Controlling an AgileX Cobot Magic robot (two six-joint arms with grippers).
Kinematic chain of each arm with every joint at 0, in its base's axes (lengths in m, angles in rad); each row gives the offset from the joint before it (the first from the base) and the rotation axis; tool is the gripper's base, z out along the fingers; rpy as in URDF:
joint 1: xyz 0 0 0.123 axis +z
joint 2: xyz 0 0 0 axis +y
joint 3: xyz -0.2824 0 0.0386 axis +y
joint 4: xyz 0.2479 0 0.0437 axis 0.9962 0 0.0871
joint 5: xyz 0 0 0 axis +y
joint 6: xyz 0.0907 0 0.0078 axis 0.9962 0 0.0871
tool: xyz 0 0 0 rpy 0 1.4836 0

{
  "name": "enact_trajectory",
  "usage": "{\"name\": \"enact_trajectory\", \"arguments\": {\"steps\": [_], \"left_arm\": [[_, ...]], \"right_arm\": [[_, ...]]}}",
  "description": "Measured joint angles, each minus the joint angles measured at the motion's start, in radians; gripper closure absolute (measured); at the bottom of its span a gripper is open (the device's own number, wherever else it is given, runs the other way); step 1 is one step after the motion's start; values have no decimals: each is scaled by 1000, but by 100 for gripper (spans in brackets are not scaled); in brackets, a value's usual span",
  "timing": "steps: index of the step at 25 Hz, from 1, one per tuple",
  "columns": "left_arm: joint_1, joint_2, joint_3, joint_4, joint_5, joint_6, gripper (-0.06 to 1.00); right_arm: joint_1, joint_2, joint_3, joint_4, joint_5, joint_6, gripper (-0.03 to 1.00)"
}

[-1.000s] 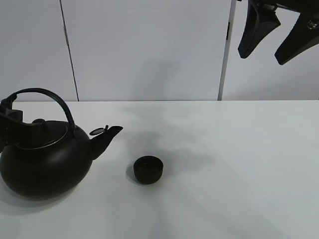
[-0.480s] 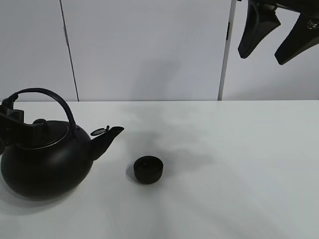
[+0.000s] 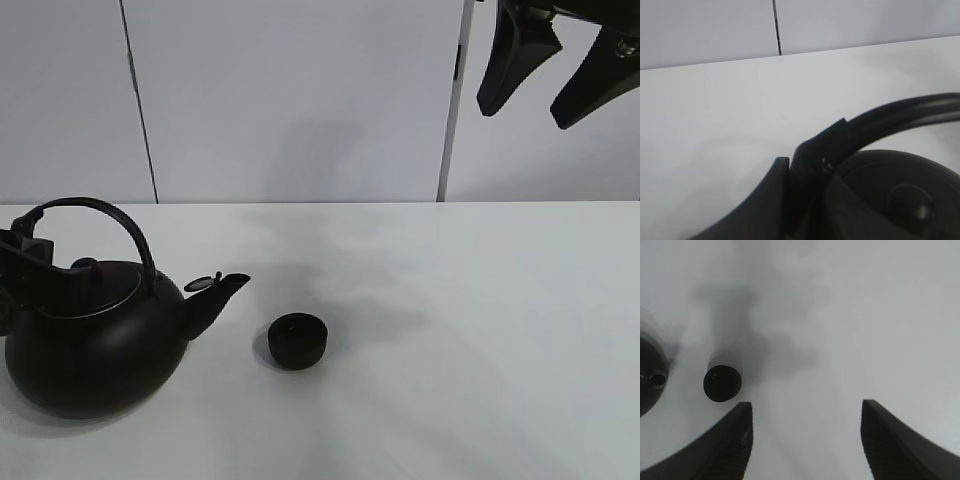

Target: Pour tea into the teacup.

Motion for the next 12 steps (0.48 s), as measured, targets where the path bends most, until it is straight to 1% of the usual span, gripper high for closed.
{"name": "enact_trajectory", "arguments": {"steps": [12], "left_arm": [[0,0,0,-13,0,1,84]], "right_arm": [[0,0,0,0,-7,1,54]]}}
